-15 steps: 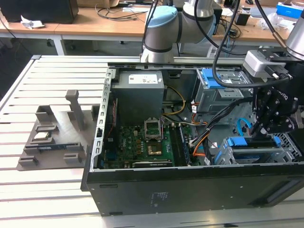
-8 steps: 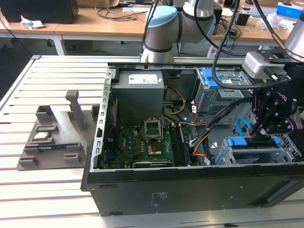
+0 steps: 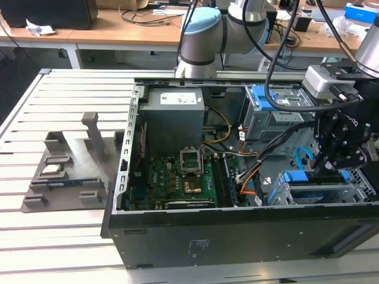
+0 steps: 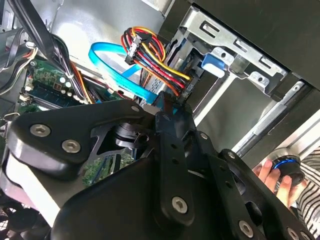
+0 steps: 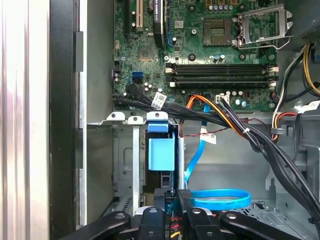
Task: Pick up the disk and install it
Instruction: 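Insert the second disk wire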
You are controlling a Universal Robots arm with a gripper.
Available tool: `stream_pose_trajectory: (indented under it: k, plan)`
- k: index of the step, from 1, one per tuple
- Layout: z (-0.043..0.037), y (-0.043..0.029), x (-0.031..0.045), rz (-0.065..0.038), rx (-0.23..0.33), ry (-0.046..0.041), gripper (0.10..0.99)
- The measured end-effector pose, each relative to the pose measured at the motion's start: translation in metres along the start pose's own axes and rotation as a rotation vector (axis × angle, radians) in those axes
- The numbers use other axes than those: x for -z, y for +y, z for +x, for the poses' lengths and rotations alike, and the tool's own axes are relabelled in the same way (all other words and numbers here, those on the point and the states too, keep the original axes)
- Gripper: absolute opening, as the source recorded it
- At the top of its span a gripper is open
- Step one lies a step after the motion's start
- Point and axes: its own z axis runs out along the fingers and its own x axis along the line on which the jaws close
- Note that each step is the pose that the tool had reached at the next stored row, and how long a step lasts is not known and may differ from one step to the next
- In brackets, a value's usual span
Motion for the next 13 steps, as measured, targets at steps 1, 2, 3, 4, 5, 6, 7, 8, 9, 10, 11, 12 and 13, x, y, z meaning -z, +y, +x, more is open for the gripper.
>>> stream_pose_trajectory:
  k: [1,2,3,4,5,6,7,8,9,10,11,12,13]
  plan:
    - [0.0001,0.0,0.0011,0.0,0.0,0.0011,0.235]
    - [0.0,0.0002,0.0043,0.0,0.0,0.001,0.235]
    - [-0.0013,0.0004,0.011,0.0,0.0,0.0022,0.235]
    - [-0.0028,0.0005,0.0163,0.0,0.0,0.0038,0.224]
    - [-0.0039,0.0006,0.0212,0.0,0.0,0.0055,0.157]
    - [-0.0044,0.0007,0.0251,0.0,0.0,0.0067,0.106]
    - [-0.0044,0.0007,0.0274,0.0,0.0,0.0073,0.106]
    - [-0.0044,0.0008,0.0299,0.0,0.0,0.0079,0.106]
    - [-0.0043,0.0008,0.0329,0.0,0.0,0.0084,0.106]
    - [-0.0042,0.0009,0.0362,0.0,0.0,0.009,0.106]
    - [-0.0038,0.0011,0.0436,0.0,0.0,0.0102,0.106]
    - [-0.0036,0.0012,0.0473,0.0,0.0,0.0104,0.106]
    - [-0.0034,0.0012,0.0503,0.0,0.0,0.0104,0.106]
